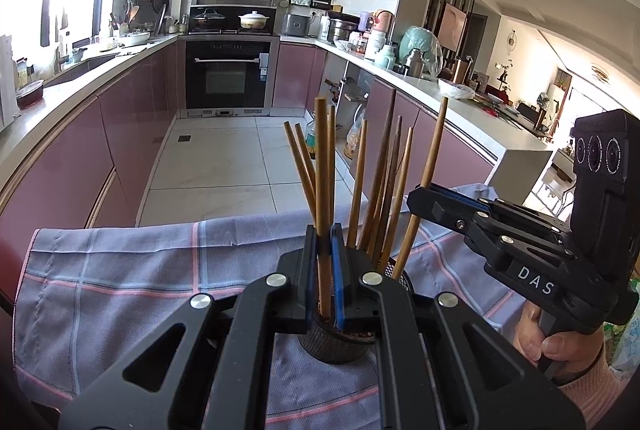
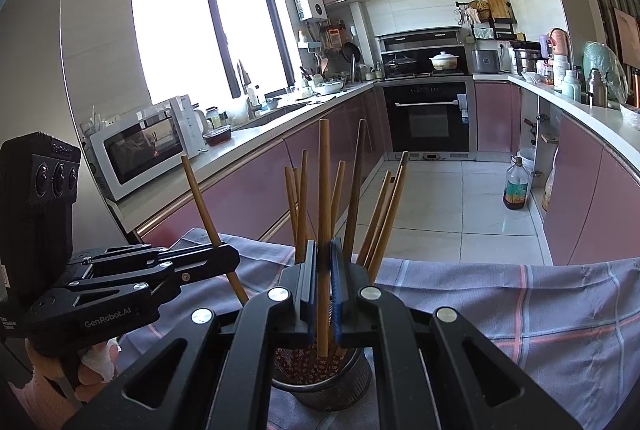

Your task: Organize utensils

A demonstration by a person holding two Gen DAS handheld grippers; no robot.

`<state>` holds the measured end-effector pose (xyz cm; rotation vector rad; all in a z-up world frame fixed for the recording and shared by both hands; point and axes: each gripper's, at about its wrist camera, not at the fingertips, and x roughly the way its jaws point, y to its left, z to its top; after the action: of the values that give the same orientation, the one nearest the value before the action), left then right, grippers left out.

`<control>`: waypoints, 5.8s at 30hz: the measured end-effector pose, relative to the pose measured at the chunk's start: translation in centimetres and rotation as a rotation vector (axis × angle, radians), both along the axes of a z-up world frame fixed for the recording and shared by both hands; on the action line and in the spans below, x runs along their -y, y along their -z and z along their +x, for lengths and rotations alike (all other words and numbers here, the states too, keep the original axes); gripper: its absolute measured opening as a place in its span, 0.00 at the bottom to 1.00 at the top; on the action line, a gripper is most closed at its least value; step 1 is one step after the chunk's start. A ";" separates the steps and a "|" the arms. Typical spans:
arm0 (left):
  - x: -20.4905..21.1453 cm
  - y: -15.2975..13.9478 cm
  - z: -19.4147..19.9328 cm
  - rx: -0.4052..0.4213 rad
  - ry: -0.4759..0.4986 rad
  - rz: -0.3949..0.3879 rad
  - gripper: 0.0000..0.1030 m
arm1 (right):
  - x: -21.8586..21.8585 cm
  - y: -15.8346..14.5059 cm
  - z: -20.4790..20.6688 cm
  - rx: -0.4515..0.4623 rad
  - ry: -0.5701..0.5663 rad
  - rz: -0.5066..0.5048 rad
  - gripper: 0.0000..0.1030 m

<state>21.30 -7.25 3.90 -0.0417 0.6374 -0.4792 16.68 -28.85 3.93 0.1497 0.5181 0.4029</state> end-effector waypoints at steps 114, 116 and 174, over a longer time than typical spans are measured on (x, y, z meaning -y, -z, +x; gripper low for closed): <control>-5.7 2.8 -18.6 0.402 -0.389 0.029 0.95 | -1.4 2.7 -15.1 0.339 0.171 -0.079 0.94; -5.7 2.7 -18.6 0.403 -0.389 0.030 0.95 | -1.4 2.7 -15.1 0.339 0.170 -0.079 0.94; -5.7 2.8 -18.4 0.395 -0.389 0.035 0.95 | -0.8 3.0 -14.7 0.331 0.176 -0.075 0.94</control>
<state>2.94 -1.56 1.06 -0.0357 0.2388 -0.0927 2.03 -28.05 0.96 0.0536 0.1914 0.2286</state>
